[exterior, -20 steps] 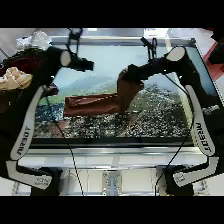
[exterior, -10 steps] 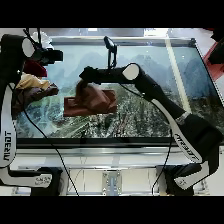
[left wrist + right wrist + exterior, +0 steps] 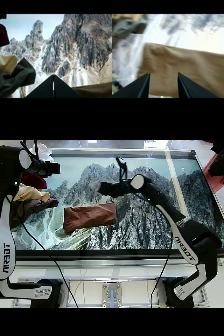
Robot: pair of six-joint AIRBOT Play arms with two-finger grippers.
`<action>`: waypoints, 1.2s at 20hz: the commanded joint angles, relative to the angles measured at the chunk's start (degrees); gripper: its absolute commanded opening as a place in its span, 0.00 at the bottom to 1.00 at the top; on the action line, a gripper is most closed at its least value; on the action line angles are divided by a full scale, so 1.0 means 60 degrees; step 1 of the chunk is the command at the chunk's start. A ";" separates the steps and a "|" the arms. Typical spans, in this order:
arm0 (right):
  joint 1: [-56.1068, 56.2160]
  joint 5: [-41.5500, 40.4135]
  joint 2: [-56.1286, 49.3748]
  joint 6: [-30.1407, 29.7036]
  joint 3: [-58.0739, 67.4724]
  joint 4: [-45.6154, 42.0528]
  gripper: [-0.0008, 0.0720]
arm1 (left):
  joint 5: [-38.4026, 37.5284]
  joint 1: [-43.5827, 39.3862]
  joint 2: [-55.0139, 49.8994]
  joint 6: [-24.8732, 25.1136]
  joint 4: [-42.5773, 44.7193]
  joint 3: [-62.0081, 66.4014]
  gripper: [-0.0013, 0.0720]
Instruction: Fold the shirts.
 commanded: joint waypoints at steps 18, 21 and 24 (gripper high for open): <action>-0.1239 0.1089 -0.3005 -0.2350 -0.1177 0.4841 0.87 | 0.0397 0.0004 0.0011 0.0029 -0.0306 0.0004 0.75; -0.0980 0.1155 -0.3013 -0.2350 -0.1173 0.4936 0.86 | 0.0280 0.0004 0.0007 0.0106 -0.0306 0.0004 0.75; -0.0820 0.1188 -0.3013 -0.2867 -0.1173 0.5606 0.45 | 0.0193 0.0004 0.0007 0.0240 -0.0306 0.0004 0.74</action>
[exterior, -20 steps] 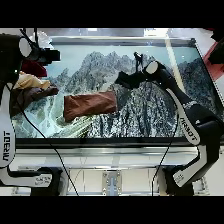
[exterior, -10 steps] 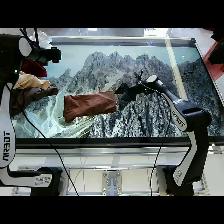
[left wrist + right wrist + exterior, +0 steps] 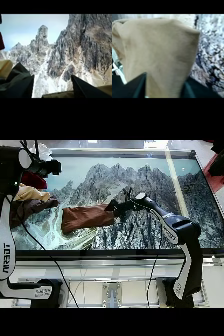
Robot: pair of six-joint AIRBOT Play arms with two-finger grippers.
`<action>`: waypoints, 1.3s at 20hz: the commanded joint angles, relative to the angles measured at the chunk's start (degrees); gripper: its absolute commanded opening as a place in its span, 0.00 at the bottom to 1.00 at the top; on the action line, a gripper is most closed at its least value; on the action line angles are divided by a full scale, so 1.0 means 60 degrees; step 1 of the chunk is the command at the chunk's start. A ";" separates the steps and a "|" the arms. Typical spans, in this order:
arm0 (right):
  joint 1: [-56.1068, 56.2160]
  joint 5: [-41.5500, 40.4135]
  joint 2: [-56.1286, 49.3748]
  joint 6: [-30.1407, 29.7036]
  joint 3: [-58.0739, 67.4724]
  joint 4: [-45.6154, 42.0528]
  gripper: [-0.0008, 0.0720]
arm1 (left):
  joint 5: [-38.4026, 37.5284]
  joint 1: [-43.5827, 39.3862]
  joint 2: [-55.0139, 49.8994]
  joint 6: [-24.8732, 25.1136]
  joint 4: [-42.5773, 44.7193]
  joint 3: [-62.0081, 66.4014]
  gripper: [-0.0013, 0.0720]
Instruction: Fold the shirts.
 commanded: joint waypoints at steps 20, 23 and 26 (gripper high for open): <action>-0.8164 0.5213 0.4728 0.2714 0.1286 -1.2961 0.05 | 0.0098 0.0000 0.0004 0.0102 -0.1497 0.0004 0.74; -0.8990 0.5271 0.4965 0.2579 0.0204 -1.3231 0.05 | 0.0270 -0.0004 0.0004 0.0095 -0.1931 0.0004 0.74; -0.9067 0.4994 0.4976 0.2514 -0.1483 -1.3825 0.05 | 0.0248 -0.0015 0.0004 0.0073 -0.2361 0.0004 0.74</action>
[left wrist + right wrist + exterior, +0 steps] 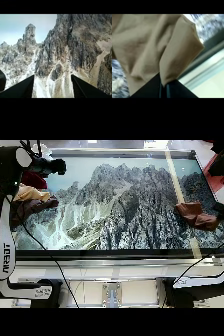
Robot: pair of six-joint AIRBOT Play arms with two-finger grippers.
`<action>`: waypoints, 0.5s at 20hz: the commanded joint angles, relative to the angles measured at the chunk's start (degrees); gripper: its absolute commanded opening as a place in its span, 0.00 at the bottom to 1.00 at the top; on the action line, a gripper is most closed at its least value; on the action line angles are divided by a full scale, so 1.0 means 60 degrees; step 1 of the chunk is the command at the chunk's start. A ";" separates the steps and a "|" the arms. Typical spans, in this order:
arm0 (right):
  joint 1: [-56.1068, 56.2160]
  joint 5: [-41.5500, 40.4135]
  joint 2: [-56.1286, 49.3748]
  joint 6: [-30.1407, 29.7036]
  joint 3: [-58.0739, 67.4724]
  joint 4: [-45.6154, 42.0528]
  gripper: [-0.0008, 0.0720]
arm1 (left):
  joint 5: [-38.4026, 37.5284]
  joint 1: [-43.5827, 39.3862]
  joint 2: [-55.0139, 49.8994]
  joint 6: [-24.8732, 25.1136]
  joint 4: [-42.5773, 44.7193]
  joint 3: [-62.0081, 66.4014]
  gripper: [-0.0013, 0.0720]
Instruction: Fold the shirts.
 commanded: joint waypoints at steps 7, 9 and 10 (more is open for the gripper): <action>-0.0397 0.1082 0.0463 -0.0233 -0.2295 -0.1843 0.87 | 0.0080 -0.0004 0.0004 -0.0015 -0.0645 0.0004 0.73; -0.0255 0.0634 0.0962 -0.0226 -0.1679 -0.1282 0.87 | 0.0087 -0.0004 0.0004 -0.0015 -0.0645 0.0004 0.73; -0.0080 0.0142 0.1242 -0.0189 -0.1428 -0.0477 0.87 | 0.0098 -0.0004 0.0000 -0.0018 -0.0648 0.0004 0.73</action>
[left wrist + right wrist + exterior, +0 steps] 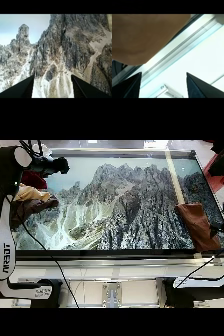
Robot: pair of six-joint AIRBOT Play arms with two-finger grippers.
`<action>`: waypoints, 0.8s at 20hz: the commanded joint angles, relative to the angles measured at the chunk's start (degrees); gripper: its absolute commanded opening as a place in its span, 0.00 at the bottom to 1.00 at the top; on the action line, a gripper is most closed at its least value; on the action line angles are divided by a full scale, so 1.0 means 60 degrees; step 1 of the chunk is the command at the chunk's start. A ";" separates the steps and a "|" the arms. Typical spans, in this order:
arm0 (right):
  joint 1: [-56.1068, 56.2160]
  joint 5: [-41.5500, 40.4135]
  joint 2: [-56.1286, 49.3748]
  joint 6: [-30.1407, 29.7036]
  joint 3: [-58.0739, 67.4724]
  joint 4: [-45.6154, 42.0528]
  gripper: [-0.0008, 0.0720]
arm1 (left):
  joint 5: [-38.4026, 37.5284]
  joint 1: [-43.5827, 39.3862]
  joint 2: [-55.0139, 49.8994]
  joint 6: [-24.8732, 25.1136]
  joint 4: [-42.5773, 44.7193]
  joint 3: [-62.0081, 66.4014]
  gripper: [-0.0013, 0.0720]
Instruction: Fold the shirts.
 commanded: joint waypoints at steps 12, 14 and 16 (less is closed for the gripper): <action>0.7439 -0.4065 0.1064 -0.4076 0.0583 0.6393 0.85 | -0.0896 -0.0004 0.0004 -0.0528 -0.0364 0.0004 0.73; 0.8273 -0.4033 0.1067 -0.3599 0.0586 0.4779 0.85 | -0.0896 -0.0004 0.0004 -0.0528 -0.0364 0.0004 0.73; 0.8710 -0.4240 0.1067 -0.3016 0.0586 0.4262 0.85 | -0.0896 -0.0004 0.0004 -0.0528 -0.0361 0.0004 0.73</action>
